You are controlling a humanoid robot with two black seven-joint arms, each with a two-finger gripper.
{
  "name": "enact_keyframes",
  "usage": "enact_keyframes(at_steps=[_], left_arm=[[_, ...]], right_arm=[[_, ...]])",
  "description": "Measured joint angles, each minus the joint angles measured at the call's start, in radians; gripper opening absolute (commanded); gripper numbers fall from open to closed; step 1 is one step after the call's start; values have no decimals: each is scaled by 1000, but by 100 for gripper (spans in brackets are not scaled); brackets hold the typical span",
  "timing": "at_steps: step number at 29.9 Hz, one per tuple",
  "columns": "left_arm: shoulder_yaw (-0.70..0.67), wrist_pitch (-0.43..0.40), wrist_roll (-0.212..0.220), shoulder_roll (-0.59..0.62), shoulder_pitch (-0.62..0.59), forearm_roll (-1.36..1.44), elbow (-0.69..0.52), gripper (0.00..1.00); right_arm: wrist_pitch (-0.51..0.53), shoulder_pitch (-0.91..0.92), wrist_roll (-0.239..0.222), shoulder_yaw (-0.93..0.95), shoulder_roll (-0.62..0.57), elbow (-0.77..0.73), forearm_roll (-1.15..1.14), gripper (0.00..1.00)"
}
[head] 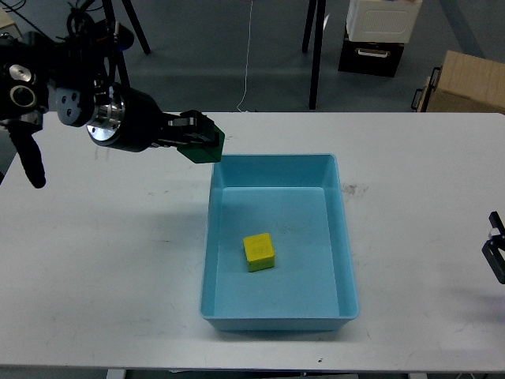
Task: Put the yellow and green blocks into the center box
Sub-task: 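Lift the green cube and carry it over the tub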
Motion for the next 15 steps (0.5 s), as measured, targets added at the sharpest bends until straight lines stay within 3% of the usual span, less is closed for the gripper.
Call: enact_keyframes(at_steps=[9, 15], left_arm=[[105, 0, 1, -204, 44, 2, 66, 1], [121, 0, 2, -249, 86, 3, 68, 11]], right_arm=[[-2, -1, 1, 3, -1, 0, 0, 100], [-2, -1, 0, 1, -2, 0, -1, 100]])
